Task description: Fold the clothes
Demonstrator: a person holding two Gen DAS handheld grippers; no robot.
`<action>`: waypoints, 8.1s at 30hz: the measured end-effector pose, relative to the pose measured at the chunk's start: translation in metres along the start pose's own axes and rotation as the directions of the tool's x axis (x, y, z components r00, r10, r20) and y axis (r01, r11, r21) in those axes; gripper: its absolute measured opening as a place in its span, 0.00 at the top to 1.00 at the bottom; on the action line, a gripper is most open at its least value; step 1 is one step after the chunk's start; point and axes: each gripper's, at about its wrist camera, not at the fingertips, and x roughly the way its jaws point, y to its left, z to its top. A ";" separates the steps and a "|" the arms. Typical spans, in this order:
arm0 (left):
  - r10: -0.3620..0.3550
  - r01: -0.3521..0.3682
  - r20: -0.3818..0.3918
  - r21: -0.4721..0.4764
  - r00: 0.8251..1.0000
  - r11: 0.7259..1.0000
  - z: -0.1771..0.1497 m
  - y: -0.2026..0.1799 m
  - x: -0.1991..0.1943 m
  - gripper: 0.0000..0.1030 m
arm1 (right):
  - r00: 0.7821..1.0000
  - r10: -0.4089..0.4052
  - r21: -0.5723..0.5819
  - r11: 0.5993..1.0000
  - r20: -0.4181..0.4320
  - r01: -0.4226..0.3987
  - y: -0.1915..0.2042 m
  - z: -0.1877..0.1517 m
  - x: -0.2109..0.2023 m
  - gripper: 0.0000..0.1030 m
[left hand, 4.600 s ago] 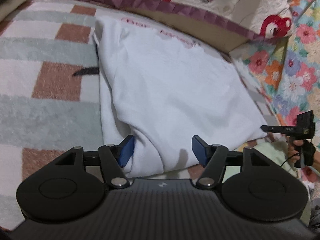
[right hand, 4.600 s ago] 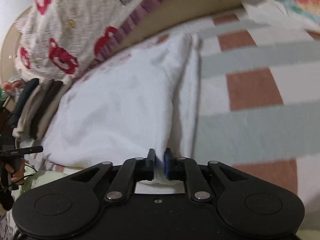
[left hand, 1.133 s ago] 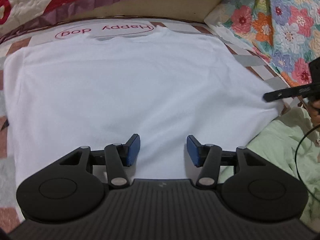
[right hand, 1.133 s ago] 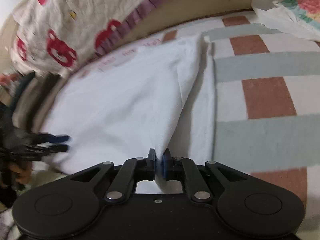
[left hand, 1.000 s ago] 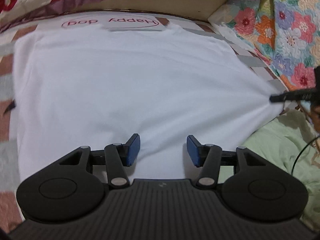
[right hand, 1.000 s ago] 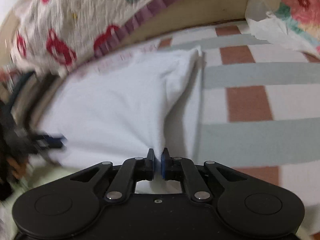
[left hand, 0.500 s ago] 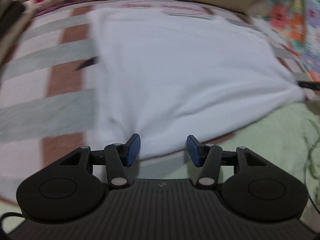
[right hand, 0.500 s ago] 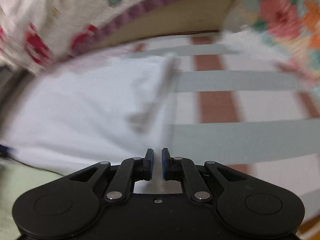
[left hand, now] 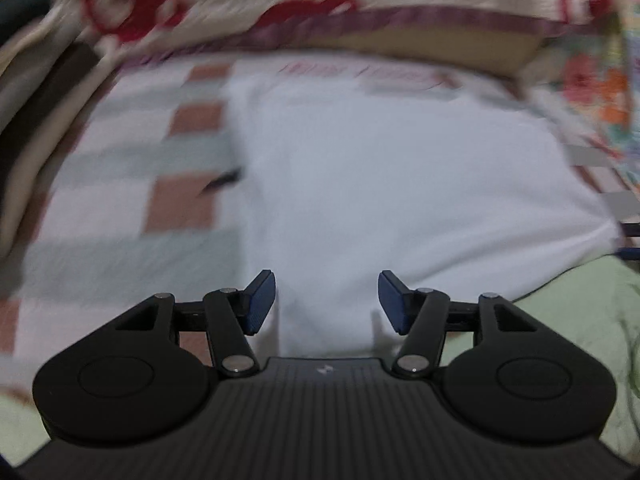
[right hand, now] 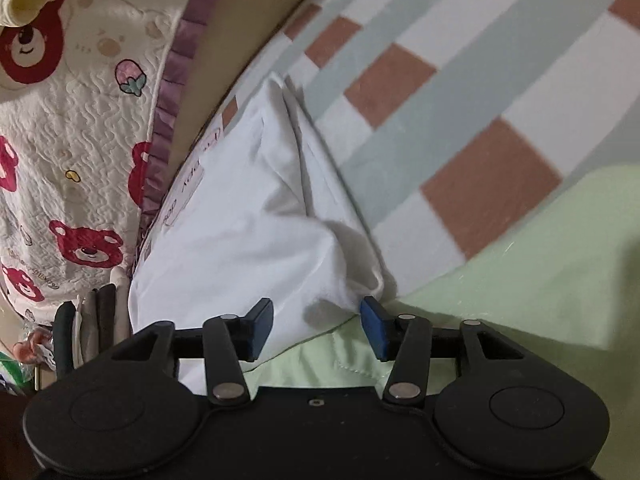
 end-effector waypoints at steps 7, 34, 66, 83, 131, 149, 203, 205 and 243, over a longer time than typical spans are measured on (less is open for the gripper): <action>-0.176 0.163 0.067 0.165 0.982 0.973 0.019 -0.062 0.034 0.45 | 0.991 0.022 0.051 0.998 0.131 -0.029 0.015 -0.019 0.024 0.25; -0.501 0.501 0.015 -0.017 0.866 0.865 0.046 -0.113 0.091 0.36 | 0.972 0.061 -0.054 0.997 0.229 -0.050 0.012 -0.038 0.029 0.43; -0.465 0.442 0.101 -0.533 0.880 0.721 0.012 0.035 0.057 0.37 | 0.847 0.498 -0.410 0.744 -0.187 -0.528 0.252 0.009 0.095 0.84; -0.370 0.411 0.206 -0.640 0.906 0.649 -0.039 0.111 0.037 0.43 | 0.882 0.128 -0.613 0.674 -0.453 -0.412 0.298 -0.101 0.241 0.84; -0.285 0.289 0.063 -0.335 0.957 0.897 0.057 0.057 0.027 0.87 | 0.990 -0.055 -0.968 0.209 0.127 0.136 0.214 -0.180 0.118 0.85; -0.152 0.175 0.099 -0.300 0.983 0.938 0.032 0.051 0.009 0.90 | 0.983 -0.038 -0.926 0.329 0.181 0.183 0.209 -0.167 0.117 0.93; 0.085 -0.031 0.232 -0.228 0.969 0.973 0.096 0.108 0.093 0.79 | 0.999 0.049 -0.924 0.382 0.018 -0.002 0.264 -0.016 0.239 0.58; 0.111 -0.054 0.231 -0.240 0.967 0.969 0.096 0.108 0.086 0.77 | 0.999 0.046 -0.913 0.407 0.008 -0.011 0.264 -0.010 0.245 0.57; -0.078 0.086 0.037 -0.467 0.996 0.880 0.019 0.085 0.064 0.30 | 0.939 0.090 -0.530 0.806 -0.333 -0.265 0.190 -0.012 0.180 0.36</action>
